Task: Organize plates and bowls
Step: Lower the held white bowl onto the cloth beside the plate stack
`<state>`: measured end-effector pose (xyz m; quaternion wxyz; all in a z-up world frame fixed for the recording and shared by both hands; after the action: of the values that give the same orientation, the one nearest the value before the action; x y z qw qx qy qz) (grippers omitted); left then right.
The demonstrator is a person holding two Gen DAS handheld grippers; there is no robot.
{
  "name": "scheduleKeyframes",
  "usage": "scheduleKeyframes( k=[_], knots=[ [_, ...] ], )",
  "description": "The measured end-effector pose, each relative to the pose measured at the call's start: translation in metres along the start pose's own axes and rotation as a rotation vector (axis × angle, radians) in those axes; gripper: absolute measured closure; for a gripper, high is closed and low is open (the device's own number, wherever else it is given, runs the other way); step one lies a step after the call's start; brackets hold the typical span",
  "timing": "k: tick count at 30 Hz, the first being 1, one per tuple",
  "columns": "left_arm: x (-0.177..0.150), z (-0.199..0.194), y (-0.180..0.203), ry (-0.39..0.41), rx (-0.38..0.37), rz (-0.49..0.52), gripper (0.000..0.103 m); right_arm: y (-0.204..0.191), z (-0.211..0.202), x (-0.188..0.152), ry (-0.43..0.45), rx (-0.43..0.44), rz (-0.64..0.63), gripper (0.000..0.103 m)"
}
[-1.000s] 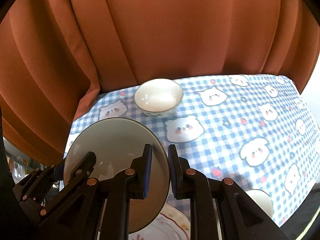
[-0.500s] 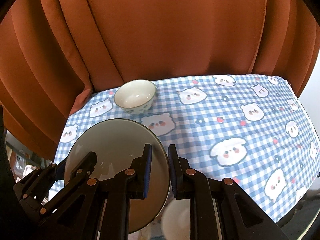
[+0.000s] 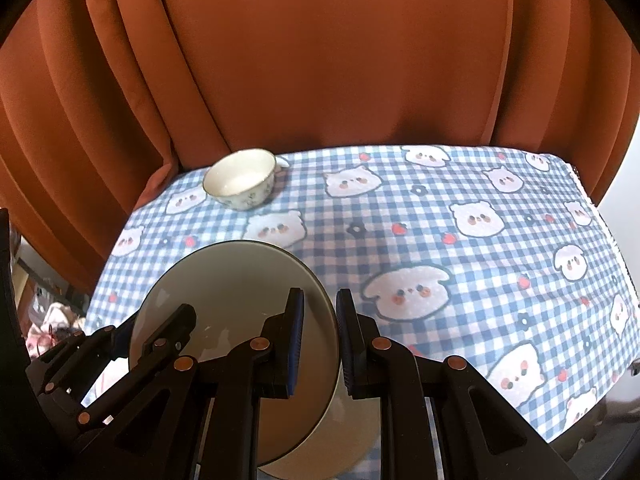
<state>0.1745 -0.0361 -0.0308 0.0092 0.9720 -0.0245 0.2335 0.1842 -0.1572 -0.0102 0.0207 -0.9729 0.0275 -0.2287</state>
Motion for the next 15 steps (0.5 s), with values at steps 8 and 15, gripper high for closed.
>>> scheduleKeyframes(
  k=[8, 15],
  knots=[
    [-0.026, 0.009, 0.009, -0.045, 0.022, -0.033, 0.082, 0.015, 0.008, -0.023, -0.04, 0.025, -0.051, 0.083],
    [-0.041, 0.02, 0.01, -0.084, 0.042, -0.056, 0.082, 0.019, 0.021, -0.036, -0.087, 0.046, -0.081, 0.083]
  ],
)
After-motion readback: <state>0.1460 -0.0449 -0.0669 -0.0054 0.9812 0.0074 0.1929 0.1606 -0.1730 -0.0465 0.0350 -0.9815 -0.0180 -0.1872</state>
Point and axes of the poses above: each gripper's, at about its wrist camera, not at the fingertips, and z roughly the way its jaws point, y to its right, x to its top, the point moved 6 cm from there along z, roughly the way its jaws point, and after that the axes turned 11 degrees about -y, right-handed, at the moved point
